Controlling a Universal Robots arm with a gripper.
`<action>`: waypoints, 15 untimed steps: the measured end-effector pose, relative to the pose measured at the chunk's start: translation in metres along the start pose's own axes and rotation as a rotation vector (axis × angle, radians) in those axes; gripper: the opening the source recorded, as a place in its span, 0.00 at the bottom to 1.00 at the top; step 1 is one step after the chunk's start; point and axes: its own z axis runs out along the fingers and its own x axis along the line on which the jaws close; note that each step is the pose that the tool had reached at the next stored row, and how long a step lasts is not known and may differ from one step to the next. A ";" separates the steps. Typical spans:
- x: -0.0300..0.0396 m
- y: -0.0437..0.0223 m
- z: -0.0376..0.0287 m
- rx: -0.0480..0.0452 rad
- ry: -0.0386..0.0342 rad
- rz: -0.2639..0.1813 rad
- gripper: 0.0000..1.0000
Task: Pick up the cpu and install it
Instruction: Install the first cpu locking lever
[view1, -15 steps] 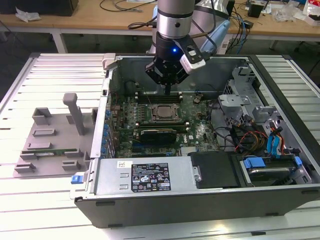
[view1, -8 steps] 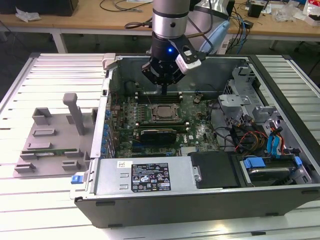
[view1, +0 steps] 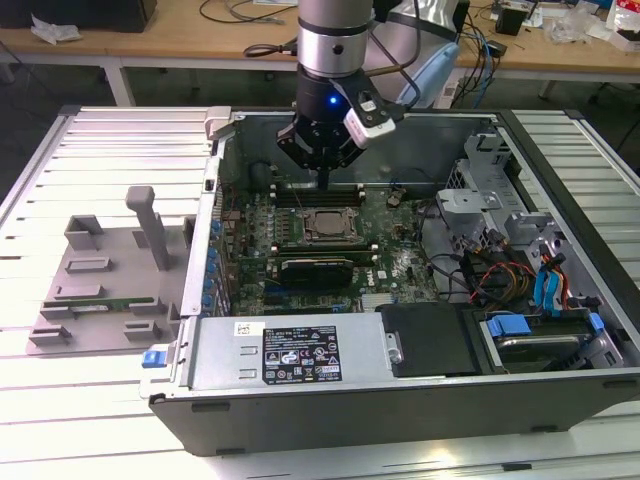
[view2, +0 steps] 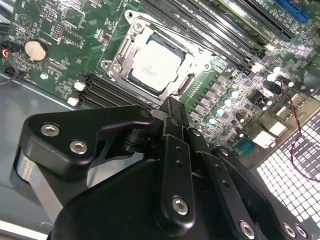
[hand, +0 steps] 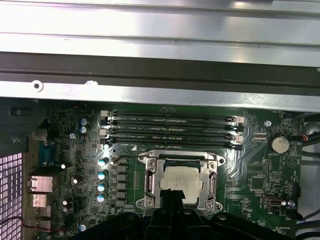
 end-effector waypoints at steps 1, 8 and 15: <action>0.0014 0.0001 0.0000 0.0000 0.0000 0.000 0.11; 0.0102 0.0004 0.0001 0.0001 0.0000 0.000 0.11; 0.0179 0.0010 0.0006 0.0001 0.0000 0.000 0.11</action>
